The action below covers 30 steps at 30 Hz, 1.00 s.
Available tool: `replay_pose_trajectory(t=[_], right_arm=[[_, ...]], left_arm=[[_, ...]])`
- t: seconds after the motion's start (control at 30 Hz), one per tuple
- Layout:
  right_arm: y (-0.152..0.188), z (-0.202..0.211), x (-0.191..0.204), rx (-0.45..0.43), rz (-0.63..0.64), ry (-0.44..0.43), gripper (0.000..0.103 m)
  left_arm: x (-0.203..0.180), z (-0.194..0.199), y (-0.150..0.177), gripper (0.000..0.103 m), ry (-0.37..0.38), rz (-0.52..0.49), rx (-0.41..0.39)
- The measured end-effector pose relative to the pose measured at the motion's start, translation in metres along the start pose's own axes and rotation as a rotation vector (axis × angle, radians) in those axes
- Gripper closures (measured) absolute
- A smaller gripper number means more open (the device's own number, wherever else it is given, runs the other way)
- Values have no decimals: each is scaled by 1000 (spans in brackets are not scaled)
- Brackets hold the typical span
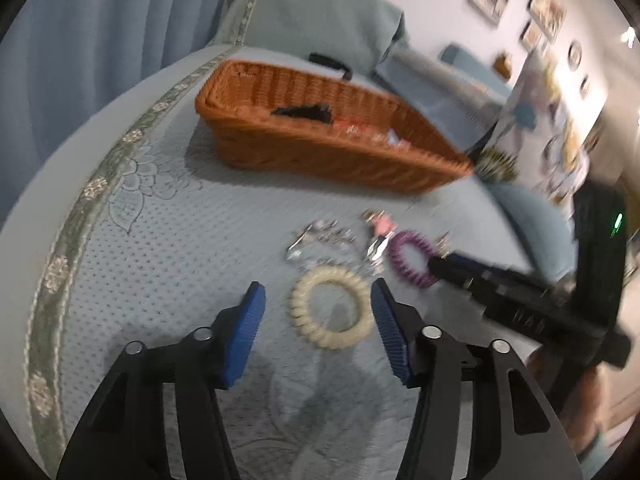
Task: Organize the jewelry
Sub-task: 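Grasp the purple coil tie with the right tool while the left tool grasps the cream coil tie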
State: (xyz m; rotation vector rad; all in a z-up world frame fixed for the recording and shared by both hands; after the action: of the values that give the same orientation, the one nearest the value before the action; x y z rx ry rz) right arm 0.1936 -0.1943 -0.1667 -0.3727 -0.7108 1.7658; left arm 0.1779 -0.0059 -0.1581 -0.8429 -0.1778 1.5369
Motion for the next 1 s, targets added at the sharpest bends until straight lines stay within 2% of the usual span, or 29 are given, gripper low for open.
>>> replay_pose_trajectory(t=[0.07,0.37,0.53,0.57,0.63,0.73,0.77,0.83,0.87,1.0], right_arm=[[-3,-4,-1,9,-6,7,73],[-11,-16,4,27,54,70,74],[-9,-16,12,44,127,106,74],[-8,-16,13,44,131,106,74],[-7,-16,15,44,146,110,84],[-3,-13,19,41,166,131,93],[-2,-12,20,37,164,136,93],[0,-9,19,34,154,138,93],[0,-8,19,33,151,134,93],[4,-1,21,30,147,108,94]], left_arm=[[-1,-9,2,56,-29,-15,23],[-19,-17,8,57,-155,-148,8],[-21,-16,10,57,-170,-159,4],[-21,-16,10,58,-174,-163,2],[-22,-15,12,66,-200,-179,-10],[-22,-14,14,70,-215,-189,-20],[-21,-14,14,72,-219,-191,-22],[-21,-13,14,88,-226,-192,-28],[-19,-12,14,92,-228,-189,-30],[-15,-9,10,94,-194,-160,-28]])
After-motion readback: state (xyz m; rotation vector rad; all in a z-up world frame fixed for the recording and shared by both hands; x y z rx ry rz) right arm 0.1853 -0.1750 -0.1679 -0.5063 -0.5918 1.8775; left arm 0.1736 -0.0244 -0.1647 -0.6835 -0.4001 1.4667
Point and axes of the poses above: each gripper's, at about its wrist camera, not at the fingertips, and z roughly against the way its jaws point, x to its left, y to its underside, the point moved 1 cm from there along -z, roughly the way its jaws point, and after that the axes turned 11 degrees about z, right-handed, at the moved point
